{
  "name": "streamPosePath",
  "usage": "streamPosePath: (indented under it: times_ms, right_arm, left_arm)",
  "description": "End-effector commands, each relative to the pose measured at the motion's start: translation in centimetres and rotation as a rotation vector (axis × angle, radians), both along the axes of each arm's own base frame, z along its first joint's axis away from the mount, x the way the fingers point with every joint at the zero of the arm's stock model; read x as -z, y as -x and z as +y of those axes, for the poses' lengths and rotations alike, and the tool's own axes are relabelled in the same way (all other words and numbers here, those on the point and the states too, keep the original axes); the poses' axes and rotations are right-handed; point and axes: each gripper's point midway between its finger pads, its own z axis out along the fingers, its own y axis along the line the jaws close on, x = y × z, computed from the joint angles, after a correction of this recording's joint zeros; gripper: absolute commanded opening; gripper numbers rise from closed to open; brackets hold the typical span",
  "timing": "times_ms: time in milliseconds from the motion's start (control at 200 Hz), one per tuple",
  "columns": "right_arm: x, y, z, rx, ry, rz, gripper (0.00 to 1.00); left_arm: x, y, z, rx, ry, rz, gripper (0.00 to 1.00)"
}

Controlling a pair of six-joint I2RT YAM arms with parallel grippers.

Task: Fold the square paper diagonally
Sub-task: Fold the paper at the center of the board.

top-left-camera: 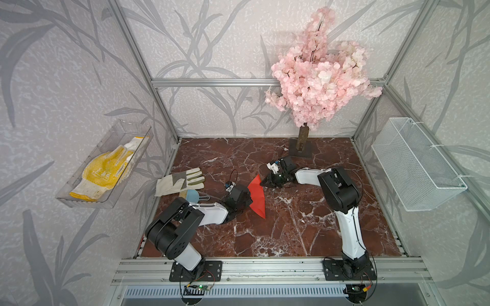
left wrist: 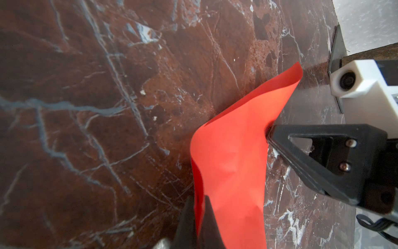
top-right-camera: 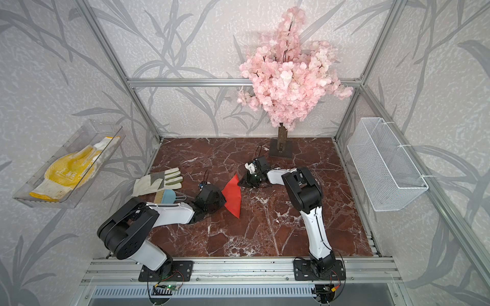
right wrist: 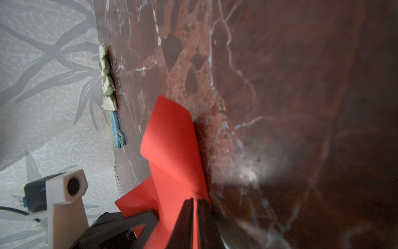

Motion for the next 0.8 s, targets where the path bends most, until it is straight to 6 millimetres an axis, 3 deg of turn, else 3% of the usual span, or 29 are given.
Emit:
streamPosePath:
  times_ms: [0, 560, 795]
  right_arm:
    - [2.8, -0.3, -1.3, 0.025, 0.081, 0.045, 0.1]
    - [2.9, -3.0, -0.8, 0.049, 0.061, 0.041, 0.1]
    - [0.7, -3.3, -0.5, 0.04, 0.025, -0.007, 0.1]
  left_arm:
    - [3.8, 3.5, 2.2, 0.0, -0.106, 0.156, 0.0]
    - [3.9, 3.5, 2.3, -0.004, -0.109, 0.16, 0.0]
    - [4.1, 3.6, 2.4, -0.007, -0.114, 0.166, 0.0]
